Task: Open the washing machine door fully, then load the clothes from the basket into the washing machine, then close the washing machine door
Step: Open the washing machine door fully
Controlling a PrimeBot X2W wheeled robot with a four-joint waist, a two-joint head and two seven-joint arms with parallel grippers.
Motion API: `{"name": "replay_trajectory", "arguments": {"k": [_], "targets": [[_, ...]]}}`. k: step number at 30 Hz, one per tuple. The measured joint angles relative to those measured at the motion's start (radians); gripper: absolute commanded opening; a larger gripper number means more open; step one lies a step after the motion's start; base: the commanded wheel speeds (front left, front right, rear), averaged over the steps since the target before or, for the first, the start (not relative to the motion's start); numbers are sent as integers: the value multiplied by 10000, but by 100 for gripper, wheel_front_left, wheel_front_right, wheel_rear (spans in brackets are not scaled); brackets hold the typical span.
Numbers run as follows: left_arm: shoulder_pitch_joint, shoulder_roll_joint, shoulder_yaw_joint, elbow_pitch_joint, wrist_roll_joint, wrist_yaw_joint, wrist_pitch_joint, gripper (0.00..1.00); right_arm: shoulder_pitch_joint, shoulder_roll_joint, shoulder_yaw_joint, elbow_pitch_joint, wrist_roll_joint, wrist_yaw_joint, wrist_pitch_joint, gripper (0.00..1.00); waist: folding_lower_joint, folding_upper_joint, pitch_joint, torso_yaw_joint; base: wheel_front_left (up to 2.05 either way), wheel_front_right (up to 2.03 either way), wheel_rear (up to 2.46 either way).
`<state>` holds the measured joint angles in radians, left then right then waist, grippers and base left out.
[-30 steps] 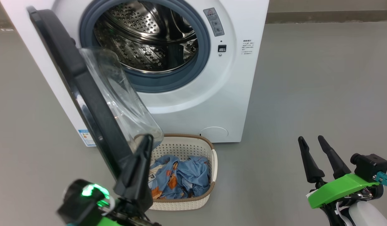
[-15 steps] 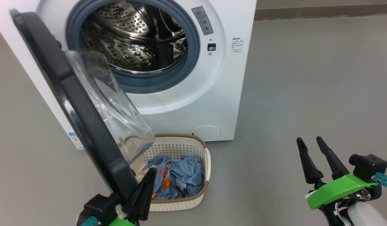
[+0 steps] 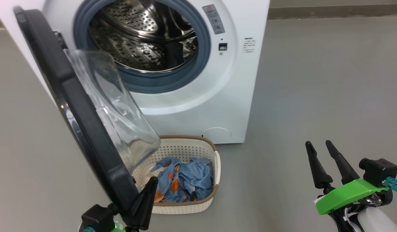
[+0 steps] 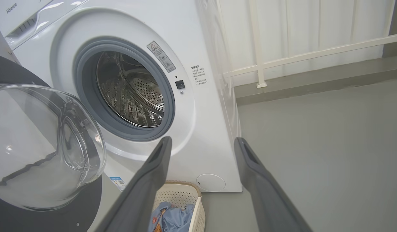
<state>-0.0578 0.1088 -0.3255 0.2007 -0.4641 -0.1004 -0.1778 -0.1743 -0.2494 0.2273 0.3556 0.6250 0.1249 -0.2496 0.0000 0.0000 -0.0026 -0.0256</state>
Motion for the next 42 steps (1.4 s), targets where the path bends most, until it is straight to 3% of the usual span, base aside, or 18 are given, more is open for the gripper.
{"name": "replay_trajectory", "arguments": {"k": [8,20,42], "targets": [[10,40,2,-52,-2,19,-86,0,0,2,-4,96,10,0,0,100,0,0,-31,750,0,0,0],[12,468,472,-153,-105,414,-67,0,35,35,-56,130,77,0,0,100,0,0,-208,1763,0,0,0],[-365,1444,1708,291,-732,938,658,0,67,221,-105,127,77,0,0,100,0,0,-269,2688,0,0,0]]}}
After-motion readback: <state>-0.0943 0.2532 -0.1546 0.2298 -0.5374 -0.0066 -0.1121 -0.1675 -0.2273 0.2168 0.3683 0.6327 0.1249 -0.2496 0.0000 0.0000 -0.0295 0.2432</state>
